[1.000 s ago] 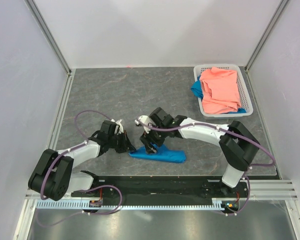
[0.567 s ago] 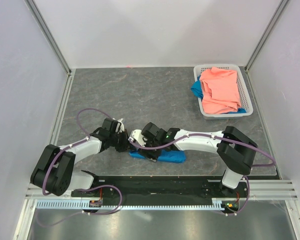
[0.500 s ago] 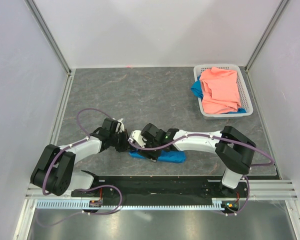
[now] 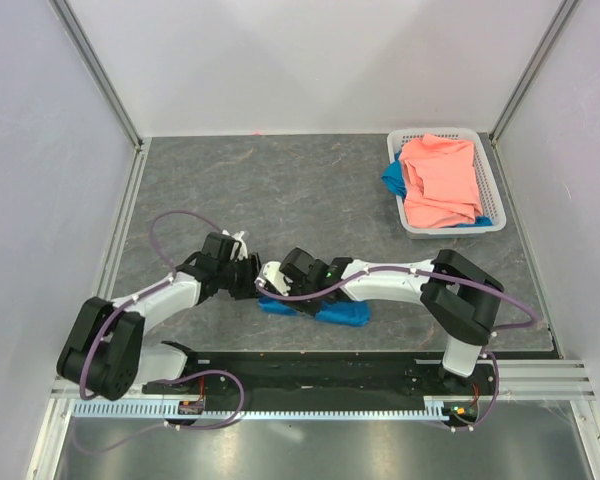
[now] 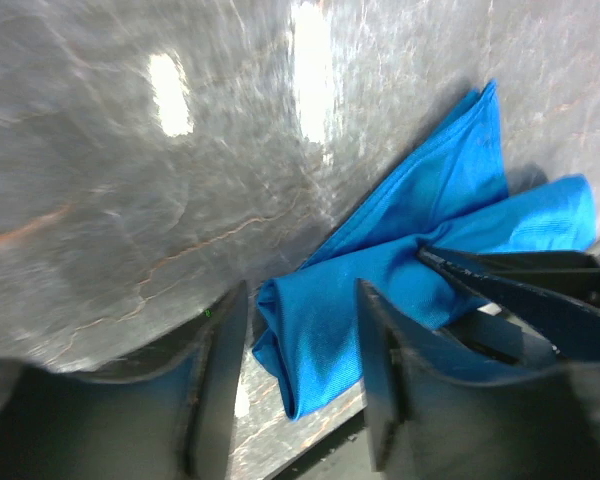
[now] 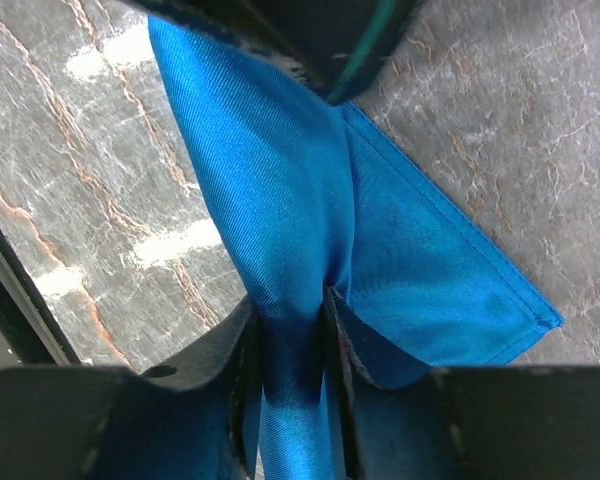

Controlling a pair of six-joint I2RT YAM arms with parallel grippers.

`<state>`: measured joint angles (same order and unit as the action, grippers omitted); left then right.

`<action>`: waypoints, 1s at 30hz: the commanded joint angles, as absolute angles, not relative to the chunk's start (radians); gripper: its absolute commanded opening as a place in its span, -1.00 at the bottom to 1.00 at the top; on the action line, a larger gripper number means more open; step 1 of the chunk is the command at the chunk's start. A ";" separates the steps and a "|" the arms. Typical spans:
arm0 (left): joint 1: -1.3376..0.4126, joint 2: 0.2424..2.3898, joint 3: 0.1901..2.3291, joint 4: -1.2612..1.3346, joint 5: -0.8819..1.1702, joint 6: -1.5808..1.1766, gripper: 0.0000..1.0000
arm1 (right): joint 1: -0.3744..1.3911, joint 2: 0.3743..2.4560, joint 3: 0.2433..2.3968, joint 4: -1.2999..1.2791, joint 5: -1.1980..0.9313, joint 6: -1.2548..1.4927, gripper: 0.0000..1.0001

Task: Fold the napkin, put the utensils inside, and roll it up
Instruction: Roll the napkin with the utensil

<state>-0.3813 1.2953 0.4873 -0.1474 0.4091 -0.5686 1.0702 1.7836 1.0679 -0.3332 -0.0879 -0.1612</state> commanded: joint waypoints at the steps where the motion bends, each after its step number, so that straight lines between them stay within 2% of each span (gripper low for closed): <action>1: -0.380 1.181 0.528 -0.201 0.273 -0.528 0.22 | 1.052 1.838 1.084 -0.434 -0.182 -0.132 -0.35; 9: -0.379 0.996 0.430 -0.206 0.193 -0.563 0.29 | 0.948 1.870 1.121 -0.463 -0.504 -0.081 -0.36; 20: -0.383 0.789 0.282 -0.071 0.340 -0.581 0.27 | 0.805 2.012 1.192 -0.483 -0.888 -0.054 -0.36; 30: -0.382 0.862 0.236 0.041 0.423 -0.589 0.20 | 0.739 2.154 1.242 -0.485 -1.063 -0.058 -0.34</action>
<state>-0.3817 0.8268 0.2520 -0.0605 0.3641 -0.5686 0.7479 2.0888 1.2182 -0.4728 -1.0096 -0.0303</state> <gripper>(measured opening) 0.609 0.328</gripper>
